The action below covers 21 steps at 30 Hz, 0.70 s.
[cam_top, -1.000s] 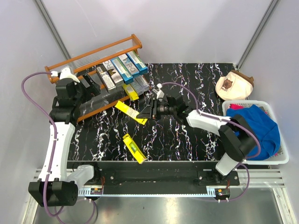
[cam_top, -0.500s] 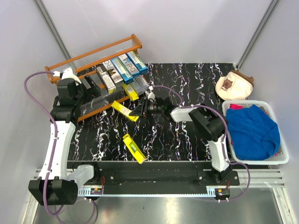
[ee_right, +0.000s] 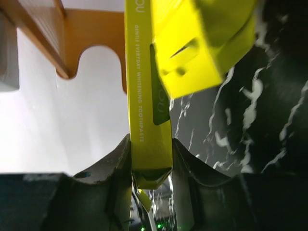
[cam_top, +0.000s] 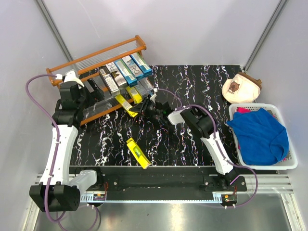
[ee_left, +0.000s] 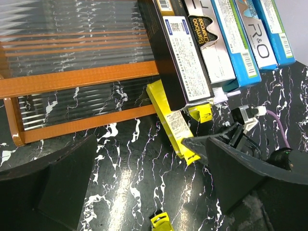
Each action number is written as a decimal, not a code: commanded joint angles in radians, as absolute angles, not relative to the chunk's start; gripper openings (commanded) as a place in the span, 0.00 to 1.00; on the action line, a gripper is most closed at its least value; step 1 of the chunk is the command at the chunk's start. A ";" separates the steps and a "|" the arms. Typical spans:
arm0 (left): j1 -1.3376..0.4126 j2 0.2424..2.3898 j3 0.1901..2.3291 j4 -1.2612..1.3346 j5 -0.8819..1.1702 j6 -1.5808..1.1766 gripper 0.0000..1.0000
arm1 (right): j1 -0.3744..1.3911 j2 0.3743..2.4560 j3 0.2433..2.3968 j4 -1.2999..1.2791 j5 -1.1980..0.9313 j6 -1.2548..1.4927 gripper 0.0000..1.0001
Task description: Place and organize the toothpastes onto the shelf
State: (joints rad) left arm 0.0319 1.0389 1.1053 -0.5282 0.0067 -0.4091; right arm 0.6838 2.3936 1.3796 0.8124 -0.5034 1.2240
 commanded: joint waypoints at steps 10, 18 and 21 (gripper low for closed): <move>0.031 1.029 1.100 -0.494 -0.005 -0.385 0.99 | 0.652 2.497 1.568 0.799 -0.327 1.319 0.30; 0.031 1.031 1.100 -0.486 0.046 -0.382 0.99 | 0.649 2.520 1.615 0.720 -0.262 1.344 0.33; 0.031 1.031 1.098 -0.485 0.054 -0.382 0.99 | 0.650 2.533 1.641 0.686 -0.255 1.353 0.38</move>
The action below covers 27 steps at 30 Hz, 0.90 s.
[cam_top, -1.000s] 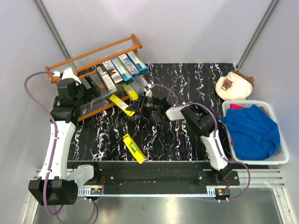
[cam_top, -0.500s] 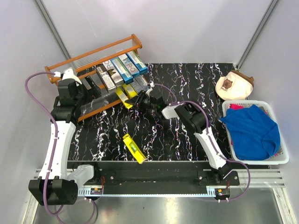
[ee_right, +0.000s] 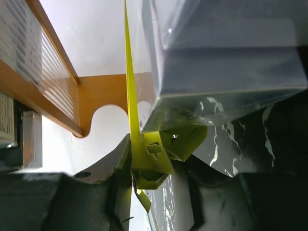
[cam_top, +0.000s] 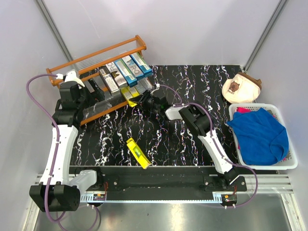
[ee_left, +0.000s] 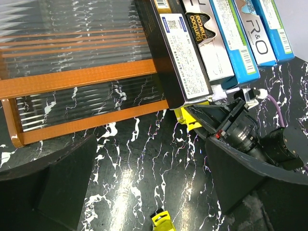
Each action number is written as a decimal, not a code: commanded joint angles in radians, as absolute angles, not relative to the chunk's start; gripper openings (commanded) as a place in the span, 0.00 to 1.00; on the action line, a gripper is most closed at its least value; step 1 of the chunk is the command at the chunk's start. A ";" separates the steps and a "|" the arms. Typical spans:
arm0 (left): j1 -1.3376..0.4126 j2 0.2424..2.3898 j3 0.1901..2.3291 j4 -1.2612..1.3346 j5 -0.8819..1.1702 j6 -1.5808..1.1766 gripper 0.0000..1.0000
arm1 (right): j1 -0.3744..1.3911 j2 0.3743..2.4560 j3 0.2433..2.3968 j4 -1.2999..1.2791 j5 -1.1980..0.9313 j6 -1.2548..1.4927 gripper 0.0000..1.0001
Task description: Place and organize the toothpastes onto the shelf
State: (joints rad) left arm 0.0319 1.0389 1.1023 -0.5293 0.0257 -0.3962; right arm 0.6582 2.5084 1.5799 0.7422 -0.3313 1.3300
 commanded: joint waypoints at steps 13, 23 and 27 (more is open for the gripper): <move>0.031 1.029 1.088 -0.468 0.089 -0.385 0.99 | 0.649 2.407 1.514 0.571 -0.202 1.252 0.89; 0.029 1.029 1.081 -0.448 0.120 -0.393 0.99 | 0.650 2.200 1.258 0.594 -0.235 1.164 0.99; 0.029 1.035 1.081 -0.440 0.136 -0.400 0.99 | 0.649 2.010 1.145 0.496 -0.230 1.047 0.99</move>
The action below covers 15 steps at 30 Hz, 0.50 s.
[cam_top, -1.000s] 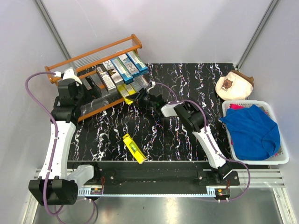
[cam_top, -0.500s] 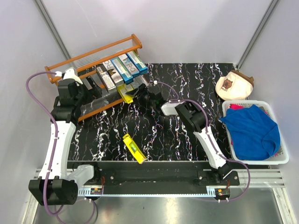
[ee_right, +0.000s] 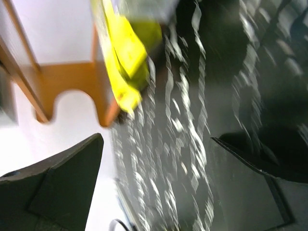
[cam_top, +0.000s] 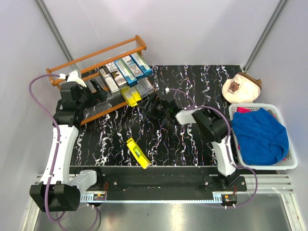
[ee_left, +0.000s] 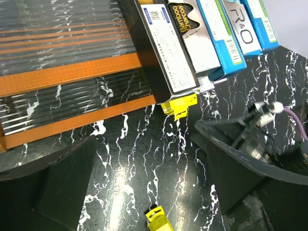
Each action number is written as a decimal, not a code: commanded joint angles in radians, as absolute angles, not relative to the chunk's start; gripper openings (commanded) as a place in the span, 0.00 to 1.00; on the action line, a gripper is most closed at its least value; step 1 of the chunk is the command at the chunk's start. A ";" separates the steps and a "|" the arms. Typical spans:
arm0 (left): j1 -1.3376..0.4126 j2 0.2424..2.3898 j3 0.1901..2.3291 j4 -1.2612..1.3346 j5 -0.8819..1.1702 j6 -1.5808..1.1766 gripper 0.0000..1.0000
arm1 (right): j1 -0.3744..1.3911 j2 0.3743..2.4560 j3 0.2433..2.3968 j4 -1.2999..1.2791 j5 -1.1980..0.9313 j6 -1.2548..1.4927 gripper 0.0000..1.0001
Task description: Place and organize the toothpastes onto the shelf
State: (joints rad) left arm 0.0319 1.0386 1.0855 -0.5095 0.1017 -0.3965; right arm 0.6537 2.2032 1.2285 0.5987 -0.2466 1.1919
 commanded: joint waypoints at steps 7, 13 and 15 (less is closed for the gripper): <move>0.029 1.055 1.081 -0.425 0.176 -0.414 0.99 | 0.716 1.731 1.048 0.154 -0.165 0.717 0.98; 0.031 1.063 1.075 -0.423 0.186 -0.428 0.99 | 0.868 1.548 1.029 -0.128 0.029 0.522 0.98; 0.031 1.066 1.068 -0.419 0.187 -0.433 0.99 | 0.939 1.526 1.038 -0.210 0.067 0.476 0.97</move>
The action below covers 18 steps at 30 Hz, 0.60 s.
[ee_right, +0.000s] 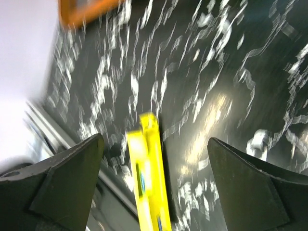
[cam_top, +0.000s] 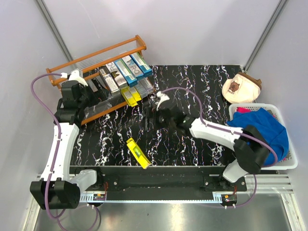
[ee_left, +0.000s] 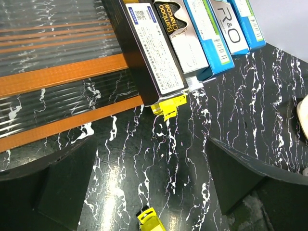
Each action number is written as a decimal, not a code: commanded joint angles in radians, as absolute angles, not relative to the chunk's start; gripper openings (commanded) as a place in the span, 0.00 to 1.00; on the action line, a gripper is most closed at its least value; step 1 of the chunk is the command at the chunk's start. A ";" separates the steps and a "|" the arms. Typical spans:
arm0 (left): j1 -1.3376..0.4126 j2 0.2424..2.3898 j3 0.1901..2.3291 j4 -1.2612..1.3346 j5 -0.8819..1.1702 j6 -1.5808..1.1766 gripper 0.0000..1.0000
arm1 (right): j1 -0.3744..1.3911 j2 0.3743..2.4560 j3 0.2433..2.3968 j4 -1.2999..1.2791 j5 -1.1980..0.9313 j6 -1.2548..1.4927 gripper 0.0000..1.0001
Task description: Place and organize the toothpastes onto the shelf
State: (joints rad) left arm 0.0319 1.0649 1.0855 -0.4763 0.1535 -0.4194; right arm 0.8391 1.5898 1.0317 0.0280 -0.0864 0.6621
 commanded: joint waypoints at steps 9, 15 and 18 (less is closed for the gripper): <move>0.029 1.068 1.058 -0.419 0.192 -0.456 0.99 | 1.247 1.557 1.094 -0.374 0.242 0.344 0.95; 0.031 1.072 1.051 -0.419 0.189 -0.454 0.99 | 1.302 1.652 1.143 -0.380 0.158 0.318 0.88; 0.031 1.075 1.049 -0.420 0.187 -0.453 0.99 | 1.333 1.727 1.189 -0.393 0.152 0.298 0.82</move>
State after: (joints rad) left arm 0.0319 1.0767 1.0531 -0.4690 0.1730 -0.4492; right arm 1.3041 1.6463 1.1164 -0.3695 0.1612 0.3462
